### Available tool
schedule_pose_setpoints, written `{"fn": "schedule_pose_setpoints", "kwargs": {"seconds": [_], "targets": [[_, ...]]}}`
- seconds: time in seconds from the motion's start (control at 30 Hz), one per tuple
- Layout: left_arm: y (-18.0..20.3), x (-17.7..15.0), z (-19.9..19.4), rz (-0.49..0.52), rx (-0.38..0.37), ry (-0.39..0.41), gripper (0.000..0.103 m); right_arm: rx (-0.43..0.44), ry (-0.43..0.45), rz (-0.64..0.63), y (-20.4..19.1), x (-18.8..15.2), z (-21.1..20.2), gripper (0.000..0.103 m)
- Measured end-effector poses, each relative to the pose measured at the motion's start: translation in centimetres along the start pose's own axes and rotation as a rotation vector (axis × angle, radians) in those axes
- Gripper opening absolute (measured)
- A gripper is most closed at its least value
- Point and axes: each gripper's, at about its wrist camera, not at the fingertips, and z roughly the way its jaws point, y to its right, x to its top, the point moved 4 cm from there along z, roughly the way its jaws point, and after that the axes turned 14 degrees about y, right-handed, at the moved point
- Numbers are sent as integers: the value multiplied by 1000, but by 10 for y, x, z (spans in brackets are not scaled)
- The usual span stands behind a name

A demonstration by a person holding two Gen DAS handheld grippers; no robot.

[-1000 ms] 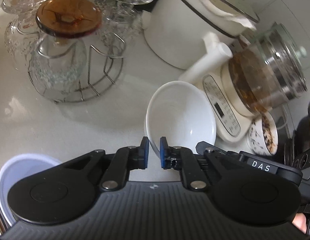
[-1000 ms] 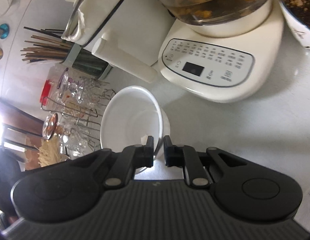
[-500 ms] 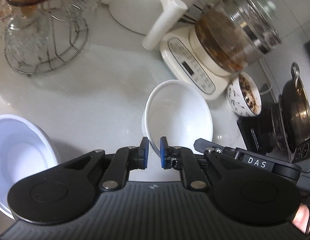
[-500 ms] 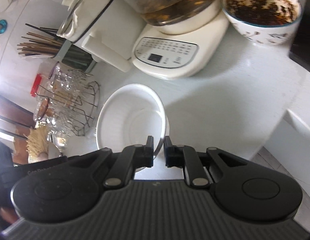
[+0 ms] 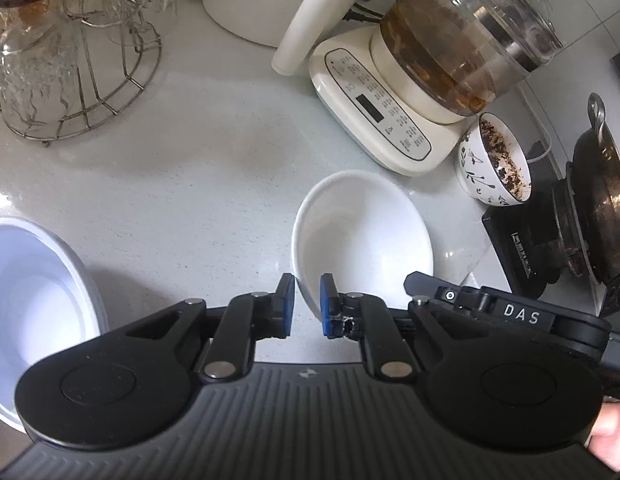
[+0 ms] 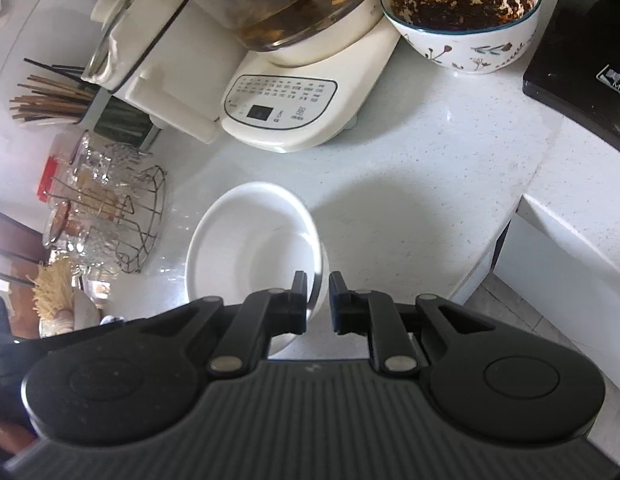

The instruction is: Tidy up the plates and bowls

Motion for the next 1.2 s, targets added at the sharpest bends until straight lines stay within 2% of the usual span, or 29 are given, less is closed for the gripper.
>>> {"fn": "schedule_pose_setpoints", "kwargs": {"seconds": [0.03, 0.07, 0.1, 0.13, 0.2, 0.3, 0.53, 0.73, 0.87, 1.1, 1.2], "targets": [[-1, 0, 0, -1, 5, -1, 14, -7, 7, -12, -1, 1, 0, 16], [-2, 0, 0, -4, 10, -2, 16, -17, 17, -24, -1, 2, 0, 21], [-4, 0, 0, -7, 16, -5, 23, -22, 24, -27, -1, 3, -1, 32], [-5, 0, -1, -7, 20, -4, 27, -17, 33, -24, -1, 5, -1, 37], [-6, 2, -2, 2, 30, 7, 41, -15, 47, -35, -2, 7, 0, 40], [-4, 5, -4, 41, 51, 27, 48, -8, 46, -37, -4, 7, 3, 40], [-3, 11, -2, 82, 72, 42, 48, -29, 67, -98, -13, 6, 11, 39], [-6, 13, 0, 64, 81, 49, 48, -36, 62, -121, -13, 4, 16, 38], [-8, 12, 0, 56, 67, 53, 44, -40, 64, -134, -14, 3, 17, 28], [-9, 10, 3, 44, 54, 48, 12, -39, 47, -152, -16, -1, 21, 14], [-7, 10, 2, 43, 39, 50, 8, -32, 50, -152, -17, -2, 19, 12]]}}
